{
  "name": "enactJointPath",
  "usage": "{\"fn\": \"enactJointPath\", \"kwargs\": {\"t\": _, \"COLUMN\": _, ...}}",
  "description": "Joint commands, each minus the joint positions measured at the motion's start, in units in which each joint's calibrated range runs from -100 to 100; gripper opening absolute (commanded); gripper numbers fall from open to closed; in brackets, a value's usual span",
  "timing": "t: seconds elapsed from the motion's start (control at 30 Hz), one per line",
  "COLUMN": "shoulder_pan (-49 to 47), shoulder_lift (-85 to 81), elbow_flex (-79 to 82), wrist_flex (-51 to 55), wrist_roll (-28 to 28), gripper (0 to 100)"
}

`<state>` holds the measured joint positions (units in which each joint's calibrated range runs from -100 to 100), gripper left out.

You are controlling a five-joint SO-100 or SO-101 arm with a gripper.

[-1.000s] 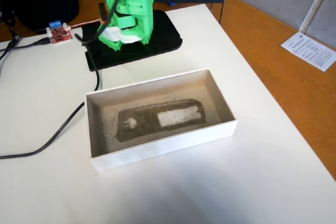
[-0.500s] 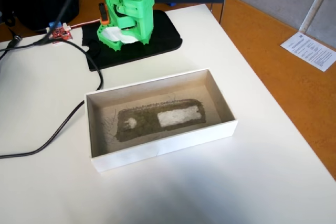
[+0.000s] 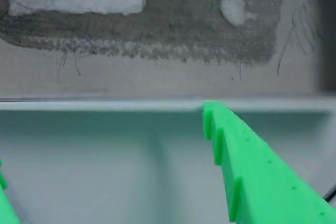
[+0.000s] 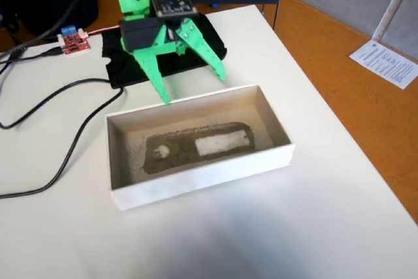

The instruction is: Remove orange objects from table

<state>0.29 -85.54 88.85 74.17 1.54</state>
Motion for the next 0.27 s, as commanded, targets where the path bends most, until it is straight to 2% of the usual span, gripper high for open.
{"fn": "enactJointPath", "kwargs": {"t": 0.0, "shoulder_pan": -0.1, "shoulder_lift": -8.9, "elbow_flex": 1.7, "wrist_flex": 6.2, "wrist_roll": -4.8, "gripper": 42}}
{"fn": "enactJointPath", "kwargs": {"t": 0.23, "shoulder_pan": 1.8, "shoulder_lift": -13.0, "elbow_flex": 9.6, "wrist_flex": 2.9, "wrist_roll": 2.0, "gripper": 42}}
